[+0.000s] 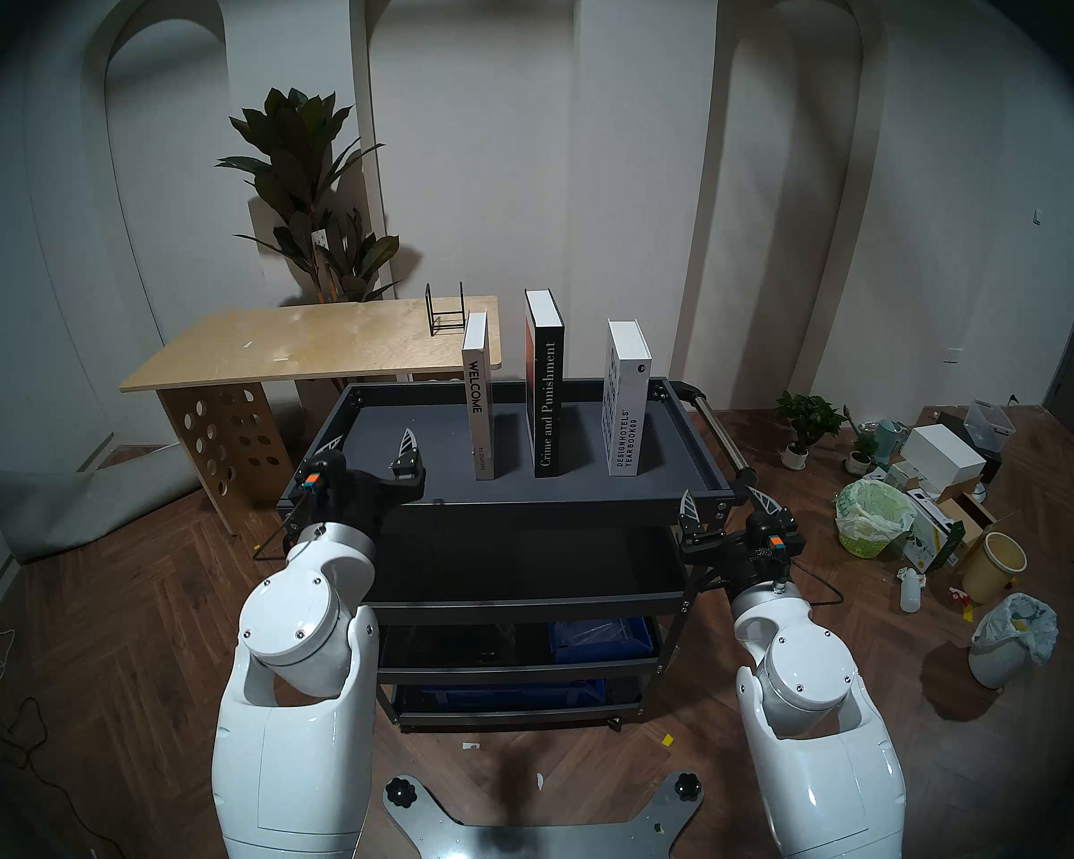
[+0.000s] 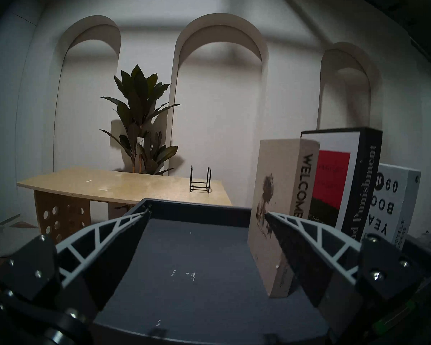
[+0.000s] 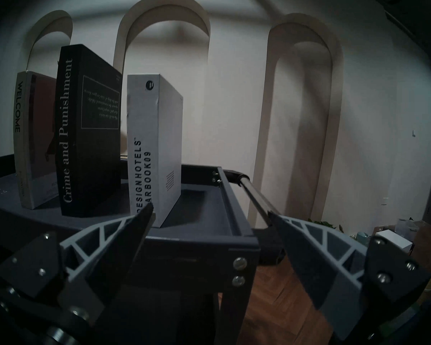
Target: Sort the books onto the shelf by size, largest to the left
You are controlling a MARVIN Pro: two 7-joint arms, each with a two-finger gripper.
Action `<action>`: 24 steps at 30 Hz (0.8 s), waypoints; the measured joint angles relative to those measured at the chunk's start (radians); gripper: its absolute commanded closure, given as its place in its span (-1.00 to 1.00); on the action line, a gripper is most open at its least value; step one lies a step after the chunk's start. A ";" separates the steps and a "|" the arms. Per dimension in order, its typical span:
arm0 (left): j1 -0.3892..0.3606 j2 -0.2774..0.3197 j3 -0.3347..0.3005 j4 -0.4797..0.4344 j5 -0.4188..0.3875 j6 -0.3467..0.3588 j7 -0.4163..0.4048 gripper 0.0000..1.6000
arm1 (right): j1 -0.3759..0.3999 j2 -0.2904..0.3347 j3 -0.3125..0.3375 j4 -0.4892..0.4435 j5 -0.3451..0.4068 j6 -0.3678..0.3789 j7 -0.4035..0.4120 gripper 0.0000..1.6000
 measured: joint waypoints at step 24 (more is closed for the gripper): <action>-0.142 0.048 0.331 0.017 0.112 0.221 0.373 -1.00 | 0.113 0.030 0.075 0.032 -0.007 0.033 -0.042 -1.00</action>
